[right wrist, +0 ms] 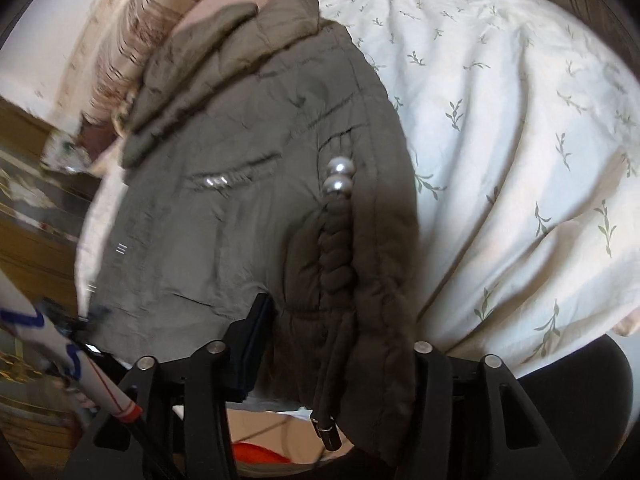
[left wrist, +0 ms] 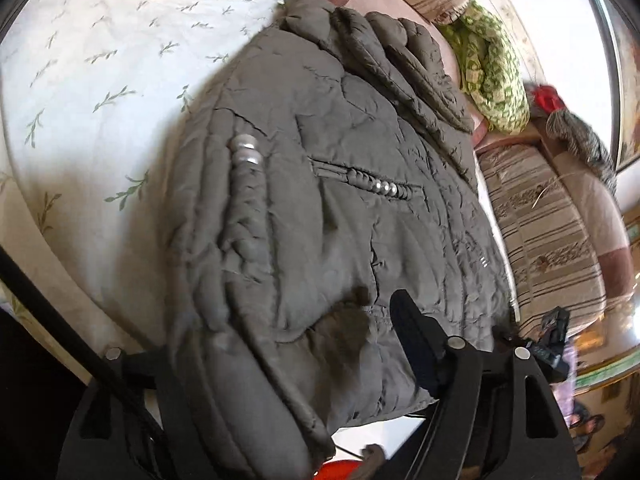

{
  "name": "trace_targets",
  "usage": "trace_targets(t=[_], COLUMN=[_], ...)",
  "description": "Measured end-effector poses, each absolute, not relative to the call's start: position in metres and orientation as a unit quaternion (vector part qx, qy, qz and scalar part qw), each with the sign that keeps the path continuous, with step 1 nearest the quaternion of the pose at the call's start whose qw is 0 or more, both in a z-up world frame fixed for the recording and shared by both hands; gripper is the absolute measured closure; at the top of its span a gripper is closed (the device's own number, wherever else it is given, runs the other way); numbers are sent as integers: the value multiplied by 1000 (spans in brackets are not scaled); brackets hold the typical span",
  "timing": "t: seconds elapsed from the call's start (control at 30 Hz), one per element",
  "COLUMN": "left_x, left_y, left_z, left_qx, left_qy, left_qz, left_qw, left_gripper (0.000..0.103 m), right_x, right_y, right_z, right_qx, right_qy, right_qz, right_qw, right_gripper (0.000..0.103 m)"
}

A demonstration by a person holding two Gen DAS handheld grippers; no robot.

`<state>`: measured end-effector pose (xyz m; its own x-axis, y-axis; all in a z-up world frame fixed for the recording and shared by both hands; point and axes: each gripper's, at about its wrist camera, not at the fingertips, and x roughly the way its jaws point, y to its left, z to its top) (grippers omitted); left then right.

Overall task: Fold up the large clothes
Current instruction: 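Grasp the jacket hem with both tools and lift it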

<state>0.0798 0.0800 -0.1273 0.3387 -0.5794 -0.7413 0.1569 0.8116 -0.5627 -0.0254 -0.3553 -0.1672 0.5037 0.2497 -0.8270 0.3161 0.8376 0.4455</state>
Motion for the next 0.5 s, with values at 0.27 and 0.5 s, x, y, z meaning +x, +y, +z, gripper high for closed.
trace_targets(t=[0.27,0.5], left_x=[78,69], left_y=[67,70], left_z=[-119,-105], left_qx=[-167,-164], left_qy=[550,532], left_qz=[-191,-184], left_qw=[796,810], left_gripper=[33,55], right_x=[-30,-46], right_y=[-344,-343], right_z=[-170,-130], right_qx=[302,304], right_qy=[474,425], right_qz=[-66,-56], right_qw=[825,851], right_gripper=[36,71])
